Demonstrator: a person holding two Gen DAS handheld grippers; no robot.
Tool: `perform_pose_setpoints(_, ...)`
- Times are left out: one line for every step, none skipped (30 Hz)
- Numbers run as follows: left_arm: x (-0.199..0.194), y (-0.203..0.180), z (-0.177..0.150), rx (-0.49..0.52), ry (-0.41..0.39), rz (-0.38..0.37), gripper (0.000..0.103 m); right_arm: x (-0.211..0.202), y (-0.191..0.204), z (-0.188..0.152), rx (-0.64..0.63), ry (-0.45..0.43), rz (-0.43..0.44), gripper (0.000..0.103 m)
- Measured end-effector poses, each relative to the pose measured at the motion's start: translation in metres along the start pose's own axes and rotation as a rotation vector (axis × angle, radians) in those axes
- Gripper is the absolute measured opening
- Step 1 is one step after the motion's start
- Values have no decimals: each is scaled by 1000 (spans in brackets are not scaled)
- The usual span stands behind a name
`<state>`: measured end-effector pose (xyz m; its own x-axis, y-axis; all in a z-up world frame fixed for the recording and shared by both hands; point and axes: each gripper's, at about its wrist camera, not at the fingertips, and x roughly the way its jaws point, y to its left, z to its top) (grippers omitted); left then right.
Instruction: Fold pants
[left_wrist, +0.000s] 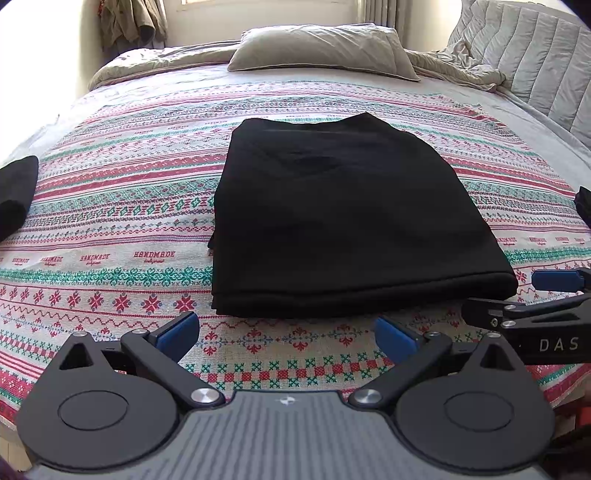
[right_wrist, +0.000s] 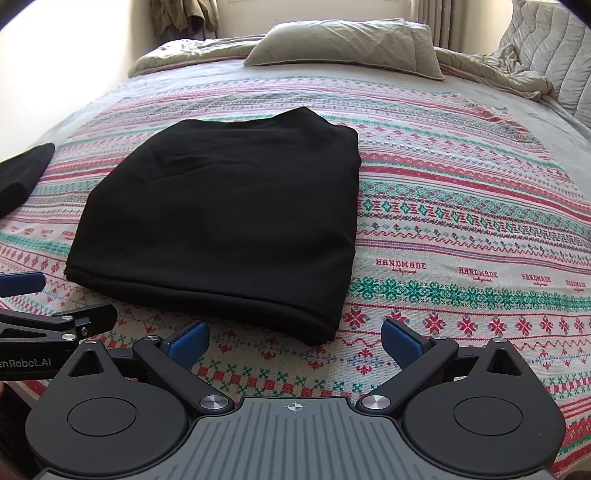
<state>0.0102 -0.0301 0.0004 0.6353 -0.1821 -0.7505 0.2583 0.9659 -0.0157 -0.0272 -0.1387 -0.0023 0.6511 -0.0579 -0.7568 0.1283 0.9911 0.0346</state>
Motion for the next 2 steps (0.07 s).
perform_pose_setpoints(-1,0,0,0,1,-7,103,0,0,0,0,0,1,100)
perform_pose_setpoints(-2,0,0,0,-4,-15,103,0,0,0,0,1,1,100)
